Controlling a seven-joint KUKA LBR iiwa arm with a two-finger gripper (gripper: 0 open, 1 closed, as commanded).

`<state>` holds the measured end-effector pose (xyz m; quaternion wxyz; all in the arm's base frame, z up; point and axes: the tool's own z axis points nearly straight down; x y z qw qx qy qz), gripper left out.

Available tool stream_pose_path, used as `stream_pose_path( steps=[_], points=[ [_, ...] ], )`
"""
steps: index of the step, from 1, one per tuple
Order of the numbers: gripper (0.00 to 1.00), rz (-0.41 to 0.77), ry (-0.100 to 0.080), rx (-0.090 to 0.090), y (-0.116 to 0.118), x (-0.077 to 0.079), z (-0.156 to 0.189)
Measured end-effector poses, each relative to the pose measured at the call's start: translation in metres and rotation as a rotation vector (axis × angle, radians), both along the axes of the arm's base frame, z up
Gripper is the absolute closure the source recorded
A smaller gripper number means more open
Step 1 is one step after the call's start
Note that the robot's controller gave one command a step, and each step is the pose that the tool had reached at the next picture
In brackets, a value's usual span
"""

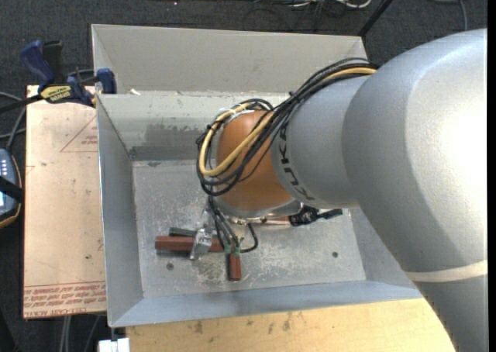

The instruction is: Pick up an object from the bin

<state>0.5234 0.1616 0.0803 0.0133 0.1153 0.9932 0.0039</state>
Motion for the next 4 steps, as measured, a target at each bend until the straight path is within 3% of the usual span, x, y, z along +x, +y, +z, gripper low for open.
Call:
stream_pose_path(
  steps=[1,2,4],
  points=[
    [1.0,0.001,0.026,-0.005,0.0,-0.006,0.016],
    [1.0,0.001,0.032,-0.006,0.0,-0.007,0.035],
    [1.0,0.001,0.023,-0.003,0.0,-0.005,0.068]
  ],
)
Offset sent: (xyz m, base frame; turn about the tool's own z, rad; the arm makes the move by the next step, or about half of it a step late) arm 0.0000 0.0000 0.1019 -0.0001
